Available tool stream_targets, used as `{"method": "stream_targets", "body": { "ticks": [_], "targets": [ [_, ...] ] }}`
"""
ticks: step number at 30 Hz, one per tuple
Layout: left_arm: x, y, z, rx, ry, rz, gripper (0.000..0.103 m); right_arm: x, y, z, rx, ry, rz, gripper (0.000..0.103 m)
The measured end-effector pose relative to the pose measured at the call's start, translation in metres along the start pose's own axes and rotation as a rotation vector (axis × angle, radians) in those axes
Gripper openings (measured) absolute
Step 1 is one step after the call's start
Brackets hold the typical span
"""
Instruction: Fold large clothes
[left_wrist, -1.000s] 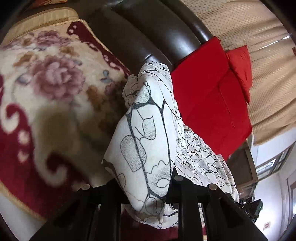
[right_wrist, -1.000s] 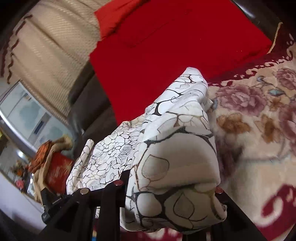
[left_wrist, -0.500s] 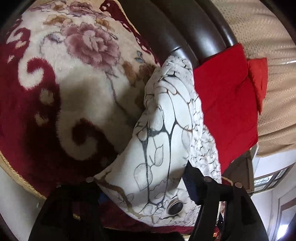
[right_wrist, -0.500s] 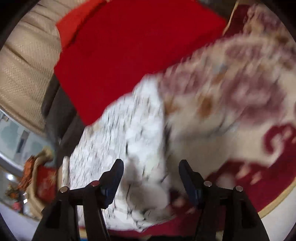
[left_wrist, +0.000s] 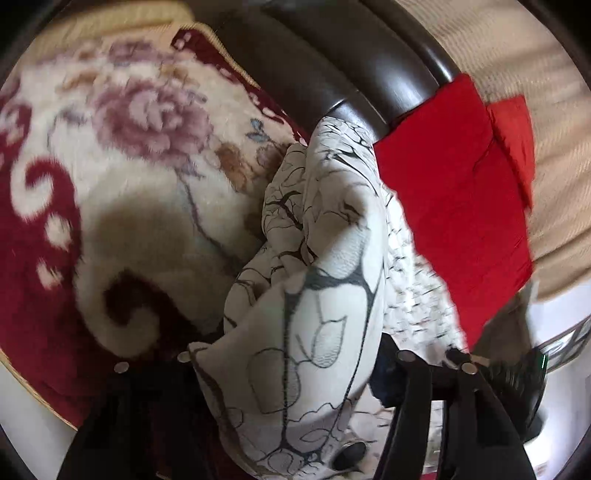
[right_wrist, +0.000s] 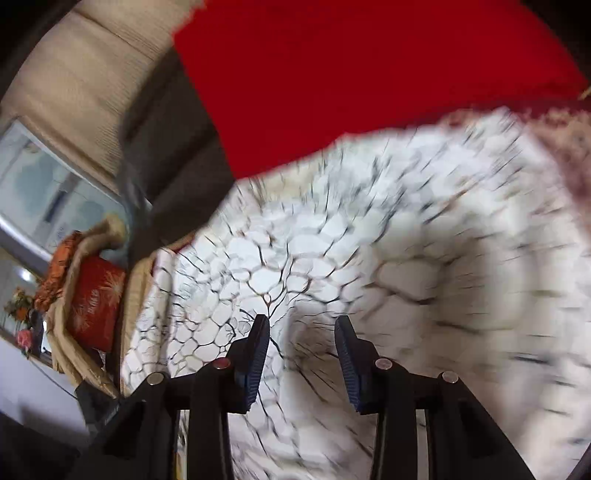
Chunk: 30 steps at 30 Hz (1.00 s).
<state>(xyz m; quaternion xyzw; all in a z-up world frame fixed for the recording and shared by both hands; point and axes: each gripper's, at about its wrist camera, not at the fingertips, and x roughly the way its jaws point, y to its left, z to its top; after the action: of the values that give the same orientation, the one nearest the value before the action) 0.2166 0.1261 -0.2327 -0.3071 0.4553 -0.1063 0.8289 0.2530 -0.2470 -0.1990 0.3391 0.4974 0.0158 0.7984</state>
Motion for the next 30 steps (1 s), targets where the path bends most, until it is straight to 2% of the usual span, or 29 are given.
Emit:
{"method": "stream_targets", "body": {
  "ticks": [2, 4, 7, 9, 11, 14, 18, 22, 27, 30],
  "targets": [
    [-0.001, -0.010, -0.004, 0.071, 0.000, 0.084, 0.068, 0.029, -0.006, 0.006, 0.050, 0.082, -0.071, 0.041],
    [-0.003, -0.016, -0.009, 0.139, -0.012, 0.140, 0.068, 0.030, -0.002, 0.014, 0.041, 0.099, -0.104, 0.040],
    [-0.006, -0.030, -0.014, 0.239, -0.036, 0.211, 0.068, 0.019, 0.007, 0.022, 0.028, 0.090, -0.061, 0.042],
    [-0.003, -0.033, -0.015, 0.267, -0.040, 0.234, 0.068, 0.007, 0.012, 0.031, 0.016, 0.035, -0.040, 0.042],
    [-0.001, -0.034, -0.015, 0.282, -0.039, 0.250, 0.068, 0.002, 0.017, 0.042, 0.009, -0.010, -0.034, 0.042],
    [0.006, -0.038, -0.012, 0.299, -0.040, 0.268, 0.068, 0.022, 0.020, 0.055, 0.029, 0.004, -0.025, 0.042],
    [0.002, -0.042, -0.014, 0.321, -0.043, 0.292, 0.068, 0.077, 0.012, 0.062, 0.024, 0.125, -0.111, 0.044],
    [-0.001, -0.046, -0.016, 0.331, -0.039, 0.309, 0.068, 0.066, 0.022, 0.061, -0.019, 0.101, -0.119, 0.044],
    [-0.002, -0.046, -0.018, 0.337, -0.040, 0.320, 0.068, 0.037, 0.034, 0.052, -0.053, 0.050, -0.021, 0.045],
    [-0.002, -0.047, -0.018, 0.340, -0.038, 0.327, 0.068, 0.037, 0.049, 0.056, -0.084, 0.035, 0.031, 0.045]
  ]
}}
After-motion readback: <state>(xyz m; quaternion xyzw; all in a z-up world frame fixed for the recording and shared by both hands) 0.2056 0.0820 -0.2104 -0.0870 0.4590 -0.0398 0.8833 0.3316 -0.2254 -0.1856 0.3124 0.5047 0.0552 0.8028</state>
